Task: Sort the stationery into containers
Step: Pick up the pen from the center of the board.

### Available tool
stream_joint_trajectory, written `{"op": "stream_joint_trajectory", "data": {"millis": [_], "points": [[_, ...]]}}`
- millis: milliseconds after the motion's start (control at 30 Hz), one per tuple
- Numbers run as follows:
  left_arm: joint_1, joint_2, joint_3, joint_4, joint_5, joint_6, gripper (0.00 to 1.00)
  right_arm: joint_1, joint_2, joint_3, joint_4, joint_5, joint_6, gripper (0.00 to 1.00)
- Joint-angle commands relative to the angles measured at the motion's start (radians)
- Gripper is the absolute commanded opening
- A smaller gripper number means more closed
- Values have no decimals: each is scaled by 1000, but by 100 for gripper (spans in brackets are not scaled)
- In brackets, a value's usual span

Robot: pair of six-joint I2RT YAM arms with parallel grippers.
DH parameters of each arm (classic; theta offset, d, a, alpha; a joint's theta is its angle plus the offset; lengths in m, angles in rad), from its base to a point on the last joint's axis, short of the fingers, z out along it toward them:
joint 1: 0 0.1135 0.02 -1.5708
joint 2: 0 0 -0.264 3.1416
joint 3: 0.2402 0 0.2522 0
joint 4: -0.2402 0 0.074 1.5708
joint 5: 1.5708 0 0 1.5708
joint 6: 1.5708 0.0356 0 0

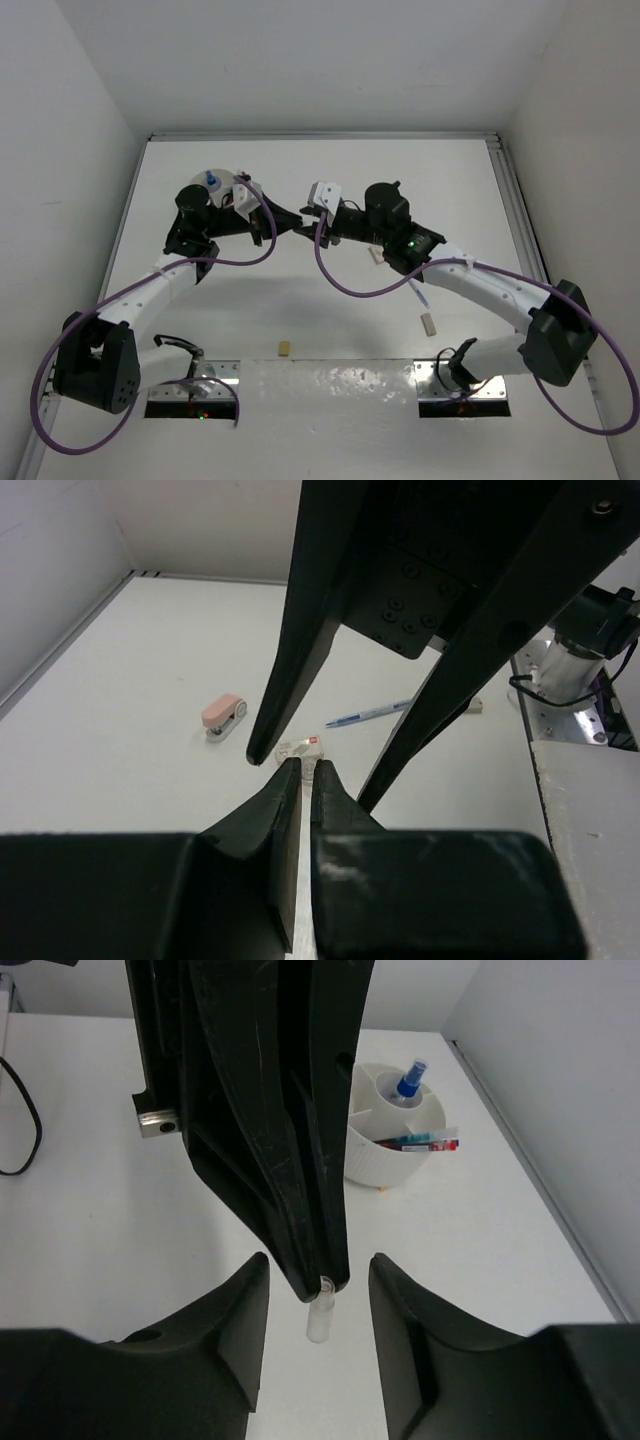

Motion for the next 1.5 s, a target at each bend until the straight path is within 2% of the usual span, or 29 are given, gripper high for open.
{"op": "stream_joint_trajectory", "data": {"millis": [0, 67, 100, 167, 200, 233, 267, 300, 400, 433, 467, 500, 533, 633, 700, 767, 933, 1033, 1133, 1267, 1300, 1367, 1467], "points": [[-10, -9, 20, -7, 3, 14, 0, 8, -21, 3, 78, 21, 3, 44], [-9, -7, 23, -24, 3, 32, 0, 5, -28, 0, 69, 33, 0, 50], [-6, -9, 24, -40, -2, 41, 0, 6, -32, 0, 46, 39, -4, 60], [-4, -15, 27, -68, -26, 63, 0, 5, -50, -1, 3, 79, -6, 71], [0, -18, 29, -77, -37, 68, 0, -1, -63, -1, -64, 96, 3, 77], [2, -20, 30, -88, -46, 78, 0, -9, -76, -6, -108, 114, 14, 88], [5, -27, 30, -108, -66, 92, 0, -38, -107, -7, -161, 137, 28, 92], [8, -32, 30, -119, -93, 109, 0, -63, -121, -10, -283, 146, 70, 98], [8, -40, 26, -153, -147, 120, 0, -164, -159, -39, -494, 249, 170, 99], [8, -40, 26, -157, -153, 117, 0, -190, -159, -52, -546, 301, 180, 97], [9, -40, 26, -163, -160, 115, 0, -225, -149, -82, -639, 427, 187, 92], [11, -40, 27, -163, -166, 106, 0, -253, -138, -121, -669, 473, 189, 73], [11, -40, 26, -159, -169, 101, 0, -261, -103, -141, -708, 567, 209, 59], [13, -40, 36, -151, -172, 72, 0, -300, -40, -168, -752, 579, 215, 27], [14, -40, 43, -154, -175, 51, 0, -316, 5, -176, -735, 556, 275, 31], [13, -41, 52, -169, -176, 45, 0, -342, 41, -187, -697, 562, 310, 52], [14, -64, 55, -208, -186, 54, 0, -403, 113, -175, -692, 571, 330, 55], [14, -73, 58, -219, -198, 55, 0, -425, 169, -172, -715, 518, 318, 55], [16, -72, 69, -212, -215, 25, 0, -445, 227, -172, -713, 481, 316, 47], [19, -72, 93, -185, -209, -44, 0, -475, 281, -167, -696, 446, 310, 28], [22, -72, 98, -174, -206, -44, 0, -485, 288, -165, -693, 436, 307, 15], [23, -66, 109, -166, -196, -113, 0, -488, 296, -165, -683, 430, 287, 0], [25, -64, 124, -163, -175, -159, 0, -488, 272, -165, -683, 433, 259, 0]]}}
